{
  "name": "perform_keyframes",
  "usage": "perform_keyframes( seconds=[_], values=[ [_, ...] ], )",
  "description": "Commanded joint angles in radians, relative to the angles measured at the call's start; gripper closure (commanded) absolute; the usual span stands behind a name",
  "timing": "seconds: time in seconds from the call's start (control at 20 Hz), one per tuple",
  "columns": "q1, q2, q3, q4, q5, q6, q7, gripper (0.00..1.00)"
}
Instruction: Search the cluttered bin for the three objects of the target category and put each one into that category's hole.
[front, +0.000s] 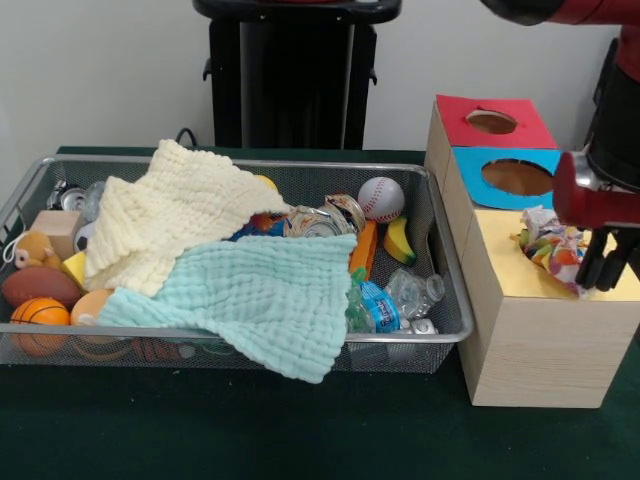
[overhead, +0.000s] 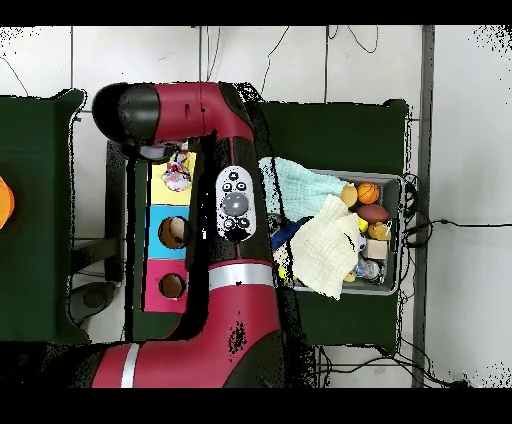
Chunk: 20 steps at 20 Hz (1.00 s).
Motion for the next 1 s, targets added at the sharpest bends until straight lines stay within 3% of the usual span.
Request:
perform_keyframes(
  seconds=[0.05,1.0],
  values=[
    [-0.064,-0.014,0.065,0.217,-0.024,-0.1,-0.081,1.0],
    [-0.056,-0.081,0.092,0.348,-0.015,-0.144,-0.054,1.0]
  ],
)
